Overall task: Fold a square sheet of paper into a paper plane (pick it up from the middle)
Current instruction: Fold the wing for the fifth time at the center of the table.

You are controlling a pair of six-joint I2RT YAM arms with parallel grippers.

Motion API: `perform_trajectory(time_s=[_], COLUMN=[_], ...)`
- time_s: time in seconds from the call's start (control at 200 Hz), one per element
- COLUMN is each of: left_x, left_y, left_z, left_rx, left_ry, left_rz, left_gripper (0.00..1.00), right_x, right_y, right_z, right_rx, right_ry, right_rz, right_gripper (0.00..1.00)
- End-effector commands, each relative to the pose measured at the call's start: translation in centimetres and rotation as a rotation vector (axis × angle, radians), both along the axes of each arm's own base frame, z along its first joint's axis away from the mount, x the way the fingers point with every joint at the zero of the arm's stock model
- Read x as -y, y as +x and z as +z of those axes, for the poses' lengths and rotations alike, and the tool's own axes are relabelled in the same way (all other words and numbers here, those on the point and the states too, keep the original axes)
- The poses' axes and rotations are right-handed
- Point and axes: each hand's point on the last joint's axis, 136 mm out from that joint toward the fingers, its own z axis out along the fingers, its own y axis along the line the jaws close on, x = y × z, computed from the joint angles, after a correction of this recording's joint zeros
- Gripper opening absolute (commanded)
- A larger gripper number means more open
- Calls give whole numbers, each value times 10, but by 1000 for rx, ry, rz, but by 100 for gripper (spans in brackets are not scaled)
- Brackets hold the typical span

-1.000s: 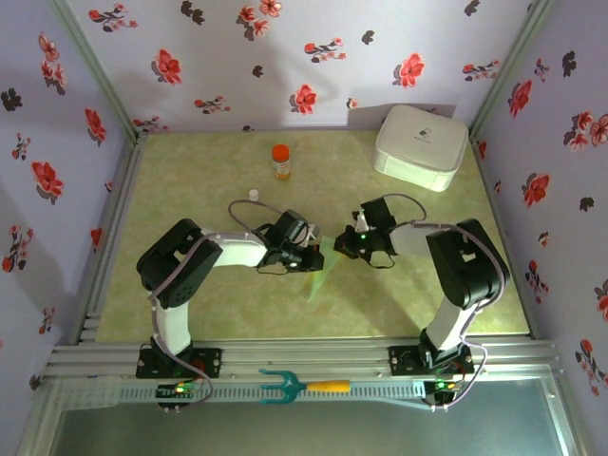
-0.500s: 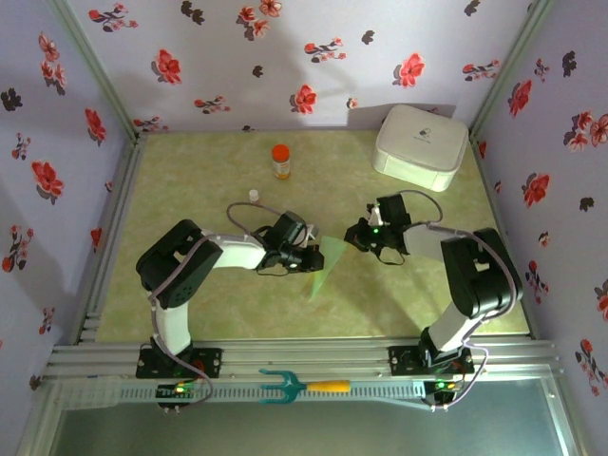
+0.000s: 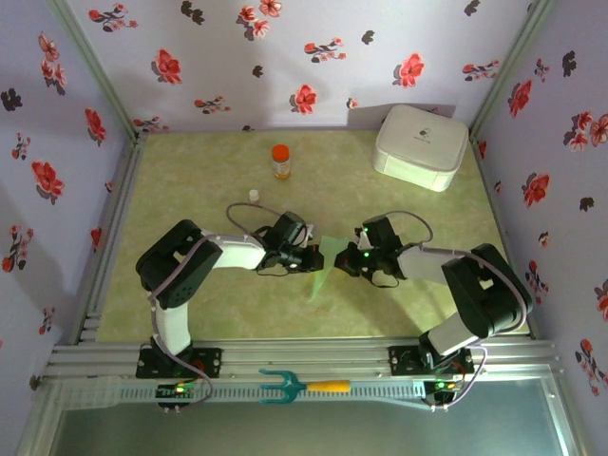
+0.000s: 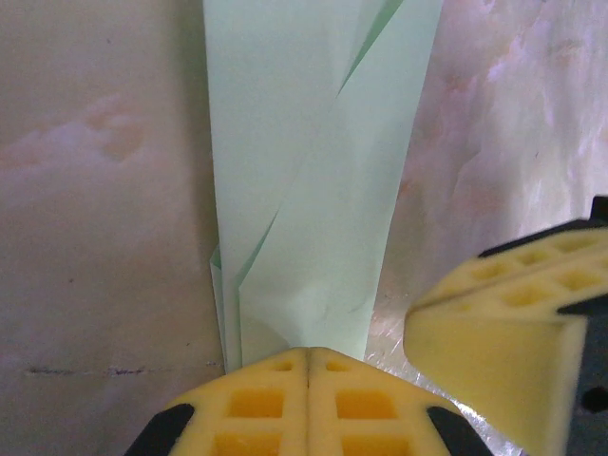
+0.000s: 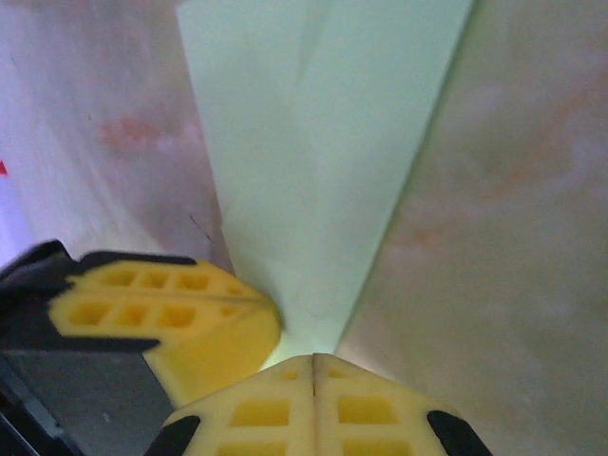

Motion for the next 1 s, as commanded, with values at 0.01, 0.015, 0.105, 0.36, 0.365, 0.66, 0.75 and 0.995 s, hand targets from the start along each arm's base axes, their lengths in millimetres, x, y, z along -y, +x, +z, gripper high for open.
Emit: perform_trajectory(time_s=[0.01,0.015,0.105,0.36,0.365,0.66,0.75,0.995], left_x=[-20,-20,-20,-19,-18,-18,-19,-20], left_y=[-18,-18,-18,-18,-17,-18,-18,-18], left_z=[-26,-26,-26,-25,-25,-25,-25,-26], left_rx=[-70,-70,-73,-74,-73,-74,-75,-74], left_ry=[107,106,105,105,105,104,105,109], left_rz=[12,12,11,10,10,7,10,8], left_gripper=[0,0,0,0,0,0,0,0], right_x=[-9,-10,-13,-26,-27,-16,-14,-8], right_y=[2,2,0,-7,-7,-18,-15,4], right_z=[11,11,13,7,7,-20,-17,9], right_rx=[20,23,22,-15,-16,-65,-56,24], right_ry=[62,64,75,100,101,30,21,-27], right_rz=[-18,-18,-10,40,40,38,20,8], right_gripper=[0,0,0,0,0,0,0,0])
